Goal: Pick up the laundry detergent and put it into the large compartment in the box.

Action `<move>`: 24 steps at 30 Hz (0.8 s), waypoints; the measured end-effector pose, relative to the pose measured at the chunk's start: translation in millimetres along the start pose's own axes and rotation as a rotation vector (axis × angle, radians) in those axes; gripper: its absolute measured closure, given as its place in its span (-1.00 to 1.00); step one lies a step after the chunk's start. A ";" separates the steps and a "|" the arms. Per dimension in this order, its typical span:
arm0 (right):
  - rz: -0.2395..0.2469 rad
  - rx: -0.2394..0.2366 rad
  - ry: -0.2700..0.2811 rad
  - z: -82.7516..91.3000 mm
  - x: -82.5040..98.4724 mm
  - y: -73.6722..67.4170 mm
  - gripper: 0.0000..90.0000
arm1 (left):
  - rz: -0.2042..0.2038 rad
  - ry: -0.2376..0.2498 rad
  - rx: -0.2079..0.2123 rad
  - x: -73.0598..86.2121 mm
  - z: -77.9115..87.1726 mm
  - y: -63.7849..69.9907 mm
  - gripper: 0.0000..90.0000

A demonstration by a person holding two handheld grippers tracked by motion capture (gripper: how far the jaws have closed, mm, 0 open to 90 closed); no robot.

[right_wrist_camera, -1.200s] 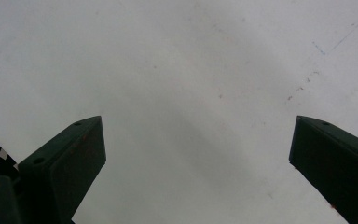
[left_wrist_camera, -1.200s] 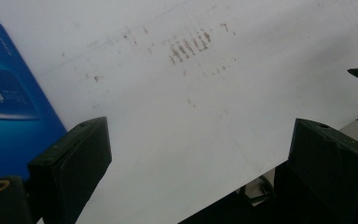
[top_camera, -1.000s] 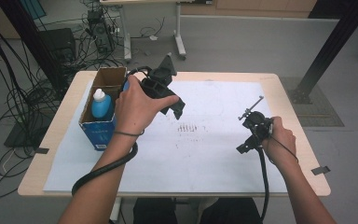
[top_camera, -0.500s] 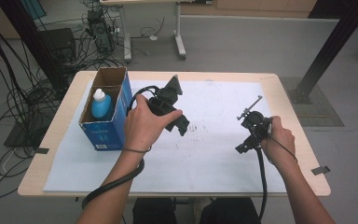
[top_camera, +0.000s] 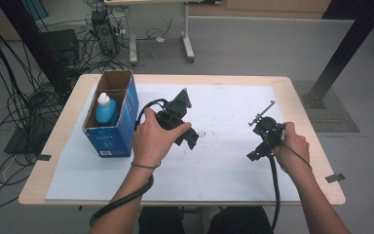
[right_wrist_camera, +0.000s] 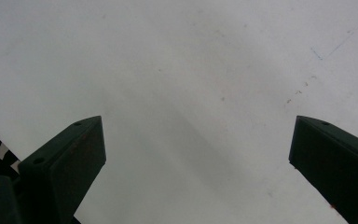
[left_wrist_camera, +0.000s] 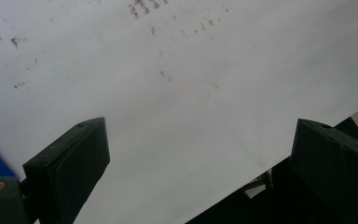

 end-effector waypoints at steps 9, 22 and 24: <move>-0.002 -0.002 -0.005 -1.2 0.2 -0.4 -0.93 | 0.004 -0.005 0.013 1.7 -6.2 0.3 -0.89; 0.003 -0.005 -0.003 -2.2 -2.3 -1.6 -0.93 | 0.007 -0.006 0.019 2.8 -6.5 -1.5 -0.89; 0.001 -0.005 -0.001 -2.5 -2.7 -1.7 -0.93 | 0.011 -0.005 0.017 3.1 -6.7 -2.4 -0.89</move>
Point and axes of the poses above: each handheld gripper's, and its own axes: z roughly backward along the jaws, x roughly out of its underside, y roughly to its right, the point moved 9 cm from there along -z, roughly forward along the jaws, and after that the axes turned 6 degrees about -z, right-handed, at the moved point
